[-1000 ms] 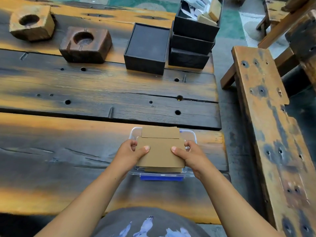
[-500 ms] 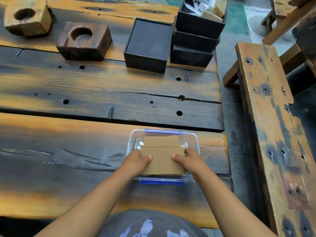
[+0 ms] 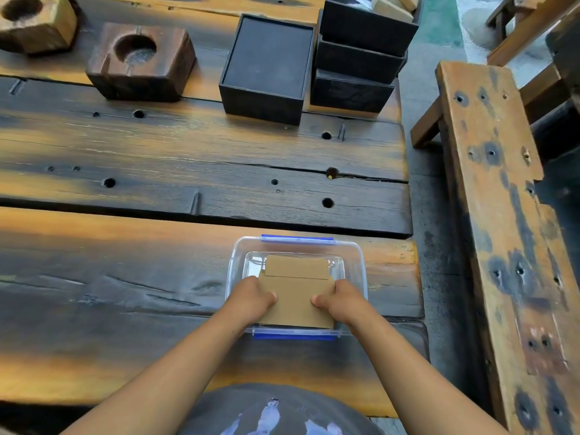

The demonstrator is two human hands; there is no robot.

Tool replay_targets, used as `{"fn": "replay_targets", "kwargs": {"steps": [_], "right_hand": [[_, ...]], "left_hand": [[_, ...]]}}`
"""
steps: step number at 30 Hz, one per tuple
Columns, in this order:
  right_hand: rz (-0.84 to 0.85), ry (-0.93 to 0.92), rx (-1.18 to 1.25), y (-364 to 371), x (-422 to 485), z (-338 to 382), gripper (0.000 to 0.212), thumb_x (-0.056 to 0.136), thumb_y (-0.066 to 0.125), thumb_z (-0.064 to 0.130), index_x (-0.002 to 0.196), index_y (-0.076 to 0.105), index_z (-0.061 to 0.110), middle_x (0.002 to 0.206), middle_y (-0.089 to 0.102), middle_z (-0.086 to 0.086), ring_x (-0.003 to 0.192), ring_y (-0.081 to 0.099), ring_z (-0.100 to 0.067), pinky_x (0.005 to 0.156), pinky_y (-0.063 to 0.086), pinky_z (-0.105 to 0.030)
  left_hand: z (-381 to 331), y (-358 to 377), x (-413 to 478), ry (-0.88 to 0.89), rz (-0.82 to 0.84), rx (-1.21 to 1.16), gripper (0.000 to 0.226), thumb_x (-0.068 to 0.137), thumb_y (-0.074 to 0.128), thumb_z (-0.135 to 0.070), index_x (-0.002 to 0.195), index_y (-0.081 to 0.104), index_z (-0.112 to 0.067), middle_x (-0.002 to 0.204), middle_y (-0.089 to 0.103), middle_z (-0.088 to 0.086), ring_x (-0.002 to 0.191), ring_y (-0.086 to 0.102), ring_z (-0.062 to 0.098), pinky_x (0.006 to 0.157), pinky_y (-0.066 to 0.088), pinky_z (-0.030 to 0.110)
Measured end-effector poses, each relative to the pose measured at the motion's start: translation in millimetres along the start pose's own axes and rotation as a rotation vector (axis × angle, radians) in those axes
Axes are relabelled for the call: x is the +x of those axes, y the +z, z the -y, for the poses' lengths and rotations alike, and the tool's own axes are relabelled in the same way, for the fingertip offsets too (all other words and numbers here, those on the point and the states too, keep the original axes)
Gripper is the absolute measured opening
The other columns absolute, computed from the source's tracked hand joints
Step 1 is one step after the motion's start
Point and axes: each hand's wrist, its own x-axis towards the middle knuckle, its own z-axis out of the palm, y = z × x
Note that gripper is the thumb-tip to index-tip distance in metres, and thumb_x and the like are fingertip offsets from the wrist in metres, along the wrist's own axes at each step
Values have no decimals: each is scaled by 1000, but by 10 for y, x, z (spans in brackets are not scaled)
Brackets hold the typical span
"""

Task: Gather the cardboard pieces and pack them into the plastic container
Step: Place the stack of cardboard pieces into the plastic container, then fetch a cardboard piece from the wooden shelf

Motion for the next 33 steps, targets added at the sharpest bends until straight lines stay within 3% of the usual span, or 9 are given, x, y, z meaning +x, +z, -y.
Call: {"fn": "replay_targets", "kwargs": {"steps": [7,10,14,17,19,22,25,28,33], "right_hand": [[4,4,40,-16,-78,38,35,90,66,29,115,48,13,114,59,-5,96,57,-23,73,49,-30],[0,-13,107,-50,-190,48,33,92,62,28,117,46,14,117,58,-6,98,57,-23,83,50,-33],[-30,-57,6,-91,-368,21,42,92,59,32,124,49,8,124,58,-9,109,58,-26,98,48,-39],[-29,-96,-24,-128,-491,20,43,91,59,34,125,50,8,117,56,-7,103,56,-24,99,48,-39],[-44,-142,-49,-155,-583,26,48,92,58,34,131,50,8,123,55,-9,106,55,-24,101,46,-39],[-76,-202,-25,-157,-705,36,52,90,59,36,136,50,14,135,55,-6,118,54,-23,105,44,-40],[-112,-234,-39,-102,-826,90,45,89,59,37,130,54,18,124,58,-1,111,58,-21,102,47,-39],[-158,-241,-82,17,-967,147,44,89,59,39,128,55,19,116,60,1,105,61,-21,97,49,-37],[-396,-143,-63,377,-1307,-13,47,90,58,39,131,54,16,118,63,-4,109,61,-25,91,48,-34]], "left_hand": [[-20,-4,-65,6,6,4,33,85,60,-26,115,58,-12,113,66,8,100,66,26,92,56,44],[-39,-21,-168,56,-9,15,38,80,60,-30,115,58,-15,114,67,6,101,66,25,94,55,44],[-53,-34,-328,116,-68,71,31,89,59,-22,117,55,-9,118,54,-2,109,60,26,87,47,31],[-58,-65,-416,177,-104,102,31,86,59,-26,113,56,-11,123,56,5,99,62,23,88,54,37],[-86,-94,-501,219,-135,107,36,88,59,-25,122,56,-12,131,54,8,102,61,22,87,53,34],[-85,-149,-581,292,-187,108,42,93,58,-18,134,54,-9,138,54,7,118,57,25,84,38,23],[-28,-240,-609,376,-212,194,41,93,57,-21,133,56,-12,133,59,5,120,56,21,89,37,22],[71,-329,-544,439,-173,289,38,92,56,-23,130,58,-15,121,63,0,107,58,18,89,41,24],[102,-365,-462,619,-20,537,38,93,54,-23,130,58,-14,115,68,2,104,62,21,86,45,26]]}}
